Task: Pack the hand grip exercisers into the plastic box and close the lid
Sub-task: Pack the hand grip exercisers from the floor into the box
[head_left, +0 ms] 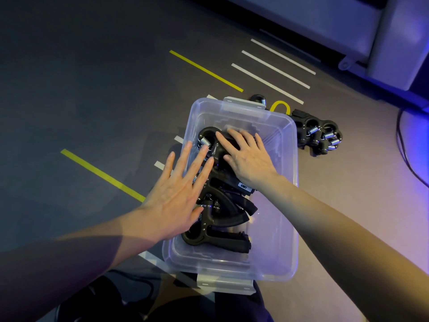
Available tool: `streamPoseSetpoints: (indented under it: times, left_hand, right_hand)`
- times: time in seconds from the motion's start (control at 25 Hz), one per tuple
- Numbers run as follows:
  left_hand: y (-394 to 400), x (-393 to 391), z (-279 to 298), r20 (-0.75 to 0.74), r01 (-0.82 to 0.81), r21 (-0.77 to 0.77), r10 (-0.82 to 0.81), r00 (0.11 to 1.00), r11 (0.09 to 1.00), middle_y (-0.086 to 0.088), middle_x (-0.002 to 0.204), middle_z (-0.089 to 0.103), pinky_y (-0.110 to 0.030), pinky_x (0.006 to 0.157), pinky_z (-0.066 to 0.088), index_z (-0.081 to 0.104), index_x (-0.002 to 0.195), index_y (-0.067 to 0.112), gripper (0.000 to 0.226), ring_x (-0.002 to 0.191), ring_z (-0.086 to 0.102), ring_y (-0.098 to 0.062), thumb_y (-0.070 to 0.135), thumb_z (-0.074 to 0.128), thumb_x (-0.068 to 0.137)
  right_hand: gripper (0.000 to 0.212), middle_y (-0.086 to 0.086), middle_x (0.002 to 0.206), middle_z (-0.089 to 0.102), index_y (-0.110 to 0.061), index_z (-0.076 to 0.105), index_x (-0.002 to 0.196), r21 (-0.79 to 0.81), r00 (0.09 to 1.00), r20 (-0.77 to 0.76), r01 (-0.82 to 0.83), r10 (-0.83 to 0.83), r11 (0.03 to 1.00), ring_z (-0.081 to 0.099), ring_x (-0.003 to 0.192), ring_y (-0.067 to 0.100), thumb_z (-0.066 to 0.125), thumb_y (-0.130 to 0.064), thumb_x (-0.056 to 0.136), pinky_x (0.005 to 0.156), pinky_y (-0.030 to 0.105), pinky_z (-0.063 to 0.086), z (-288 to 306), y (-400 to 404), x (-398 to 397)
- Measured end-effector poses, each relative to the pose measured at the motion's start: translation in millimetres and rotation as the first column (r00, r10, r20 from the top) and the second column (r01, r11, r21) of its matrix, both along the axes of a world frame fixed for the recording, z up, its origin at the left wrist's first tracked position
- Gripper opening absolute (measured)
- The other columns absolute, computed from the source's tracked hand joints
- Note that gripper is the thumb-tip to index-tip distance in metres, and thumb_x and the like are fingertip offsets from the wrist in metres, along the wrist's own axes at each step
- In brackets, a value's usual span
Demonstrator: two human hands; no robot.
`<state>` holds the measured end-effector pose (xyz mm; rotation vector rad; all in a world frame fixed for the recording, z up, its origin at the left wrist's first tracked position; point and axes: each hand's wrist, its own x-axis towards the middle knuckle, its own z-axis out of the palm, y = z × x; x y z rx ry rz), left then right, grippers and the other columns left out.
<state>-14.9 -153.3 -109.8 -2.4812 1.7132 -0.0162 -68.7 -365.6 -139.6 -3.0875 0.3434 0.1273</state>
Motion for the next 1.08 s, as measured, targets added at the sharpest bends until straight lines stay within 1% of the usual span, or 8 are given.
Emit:
streamPoseSetpoints:
  times: [0.24,0.32,0.4,0.48,0.72,0.84,0.96,1.08]
  left_hand:
    - [1,-1,2,0.004,-0.007,0.022,0.007,1.0,1.0,-0.02,0.145,-0.035,-0.056,0.11,-0.004,-0.027,0.139,0.006,0.091,0.132,-0.03,-0.043,0.06,0.027,0.089]
    - [2,2,0,0.021,0.012,-0.001,-0.012,1.0,1.0,-0.021,0.15,-0.024,-0.056,0.11,0.0,-0.017,0.143,0.006,0.094,0.136,-0.022,-0.044,0.06,0.034,0.087]
    - [2,4,0,0.021,0.024,-0.027,-0.024,0.999,0.999,-0.022,0.154,-0.003,-0.057,0.11,0.007,0.003,0.146,0.005,0.095,0.139,-0.007,-0.044,0.058,0.048,0.081]
    - [2,4,-2,-0.001,0.038,-0.048,-0.038,0.999,0.998,-0.023,0.153,0.007,-0.057,0.108,0.01,0.015,0.145,0.004,0.092,0.14,0.001,-0.044,0.055,0.052,0.078]
    - [-24,7,9,0.004,-0.004,-0.112,0.005,1.0,0.994,-0.023,0.153,0.012,-0.057,0.108,0.007,0.018,0.144,0.001,0.084,0.14,0.011,-0.041,0.059,0.025,0.083]
    - [-63,7,19,-0.046,-0.028,-0.223,0.018,0.999,0.974,-0.021,0.153,0.014,-0.055,0.109,0.007,0.019,0.144,0.001,0.085,0.14,0.014,-0.037,0.061,0.025,0.084]
    - [-108,7,33,-0.108,-0.041,-0.326,0.006,0.994,0.944,-0.018,0.154,0.007,-0.053,0.11,0.006,0.013,0.146,0.004,0.086,0.142,0.008,-0.033,0.064,0.02,0.085]
    - [-148,8,39,-0.15,-0.046,-0.356,-0.009,0.989,0.933,-0.012,0.156,-0.001,-0.052,0.11,0.0,0.007,0.148,0.013,0.086,0.143,0.0,-0.032,0.068,0.014,0.083]
  right_hand:
    - [0.06,0.001,0.155,0.021,-0.031,0.011,0.15,-0.037,0.999,-0.027,0.027,-0.028,0.999,0.019,0.14,0.027,0.038,-0.039,0.097,0.112,0.057,0.01,-6,2,-5]
    - [0.063,0.002,0.155,0.02,-0.032,0.011,0.15,-0.065,0.998,-0.049,0.027,-0.031,0.998,0.018,0.141,0.028,0.041,-0.042,0.096,0.111,0.061,0.009,-7,1,-5]
    - [0.064,0.002,0.155,0.017,-0.033,0.008,0.15,-0.055,0.997,-0.062,0.047,-0.05,0.997,0.015,0.142,0.027,0.04,-0.045,0.095,0.11,0.061,0.007,-7,2,-5]
    - [0.064,0.001,0.156,0.012,-0.034,0.004,0.15,-0.044,0.995,-0.07,0.062,-0.064,0.997,0.01,0.143,0.026,0.036,-0.048,0.096,0.111,0.061,0.004,-7,2,-5]
    - [0.065,-0.002,0.158,0.009,-0.034,0.002,0.15,0.069,0.99,-0.103,0.106,-0.099,0.992,0.005,0.144,0.028,0.033,-0.052,0.096,0.113,0.057,0.004,11,1,-7]
    - [0.061,0.007,0.151,0.032,-0.024,0.027,0.147,0.056,0.986,0.149,0.066,-0.074,0.996,0.026,0.139,0.032,0.042,-0.043,0.092,0.112,0.05,0.024,34,-3,-16]
    - [0.053,0.007,0.137,0.05,-0.013,0.048,0.135,-0.026,0.876,0.475,0.11,-0.084,0.994,0.044,0.127,0.028,0.044,-0.036,0.087,0.104,0.041,0.035,55,-25,-30]
    - [0.05,0.004,0.136,0.049,-0.013,0.047,0.135,0.18,0.759,0.576,0.245,-0.304,0.953,0.044,0.125,0.023,0.04,-0.037,0.092,0.102,0.035,0.034,59,-61,-39]
